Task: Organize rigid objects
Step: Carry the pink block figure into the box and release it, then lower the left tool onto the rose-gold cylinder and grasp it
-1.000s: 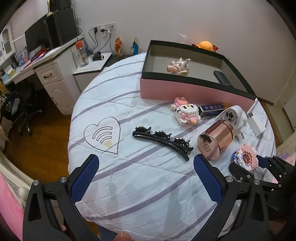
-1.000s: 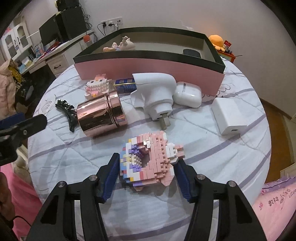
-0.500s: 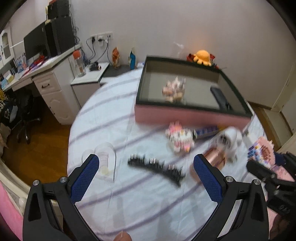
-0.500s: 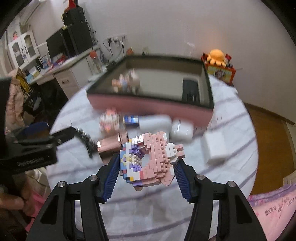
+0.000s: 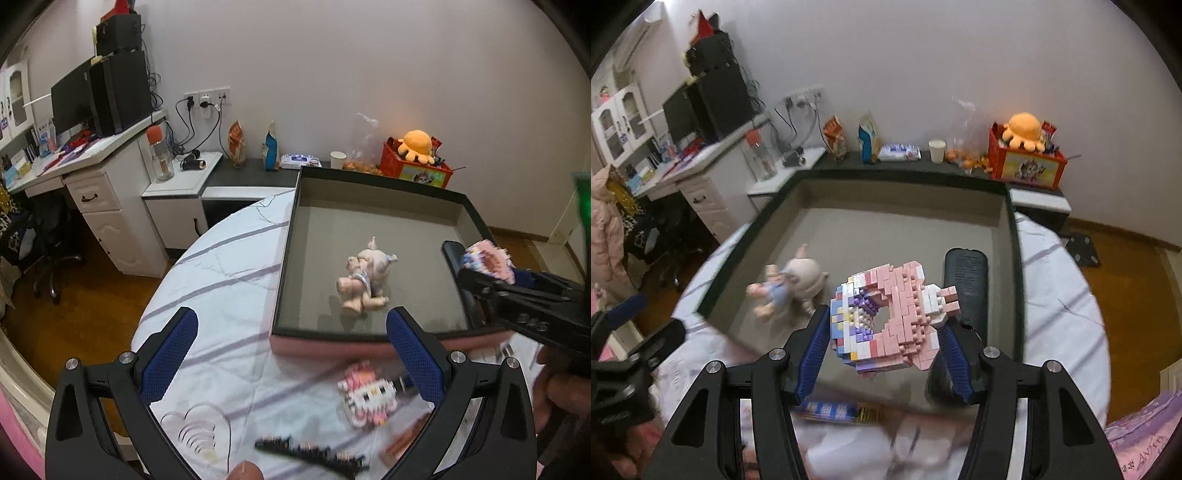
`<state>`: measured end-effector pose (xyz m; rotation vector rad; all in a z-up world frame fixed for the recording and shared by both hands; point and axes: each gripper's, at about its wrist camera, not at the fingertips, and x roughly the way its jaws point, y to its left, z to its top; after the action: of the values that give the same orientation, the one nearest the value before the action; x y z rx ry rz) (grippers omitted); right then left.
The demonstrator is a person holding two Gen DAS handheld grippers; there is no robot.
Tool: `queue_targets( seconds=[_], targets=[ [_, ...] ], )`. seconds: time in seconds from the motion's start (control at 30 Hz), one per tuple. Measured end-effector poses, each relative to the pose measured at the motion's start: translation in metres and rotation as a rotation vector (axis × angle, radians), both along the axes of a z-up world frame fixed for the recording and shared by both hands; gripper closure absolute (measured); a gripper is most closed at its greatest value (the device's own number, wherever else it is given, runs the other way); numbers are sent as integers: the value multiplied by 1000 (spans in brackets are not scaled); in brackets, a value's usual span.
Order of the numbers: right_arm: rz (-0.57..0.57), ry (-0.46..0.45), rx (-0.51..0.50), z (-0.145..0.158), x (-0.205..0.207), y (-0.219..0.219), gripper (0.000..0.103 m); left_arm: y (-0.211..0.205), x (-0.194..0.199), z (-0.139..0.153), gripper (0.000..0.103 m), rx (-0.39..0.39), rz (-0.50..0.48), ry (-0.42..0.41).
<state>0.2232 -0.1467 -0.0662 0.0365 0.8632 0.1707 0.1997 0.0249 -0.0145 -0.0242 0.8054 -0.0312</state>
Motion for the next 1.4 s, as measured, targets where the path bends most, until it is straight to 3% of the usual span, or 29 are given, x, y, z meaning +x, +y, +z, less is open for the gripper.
queue_targets(
  seconds=[0.33, 0.47, 0.6, 0.83, 0.97, 1.13, 1.4],
  targets=[
    [18, 95, -45, -40, 29, 13, 43, 0, 29, -23, 0, 2, 3, 47],
    [13, 92, -44, -40, 27, 12, 22, 2, 26, -22, 0, -1, 4, 47],
    [27, 50, -35, -27, 16, 11, 22, 3, 20, -16, 0, -5, 5, 34],
    [-13, -106, 59, 22, -40, -13, 20, -2, -13, 6, 0, -10, -14, -23],
    [-52, -144, 67, 37, -84, -34, 19, -9, -34, 5, 0, -19, -46, -16],
    [-123, -123, 105, 27, -128, -59, 19, -26, -67, -9, 0, -34, -96, 26],
    [-160, -53, 158, -1, -162, -75, 19, -53, -109, -26, 0, -26, -171, 77]
  ],
)
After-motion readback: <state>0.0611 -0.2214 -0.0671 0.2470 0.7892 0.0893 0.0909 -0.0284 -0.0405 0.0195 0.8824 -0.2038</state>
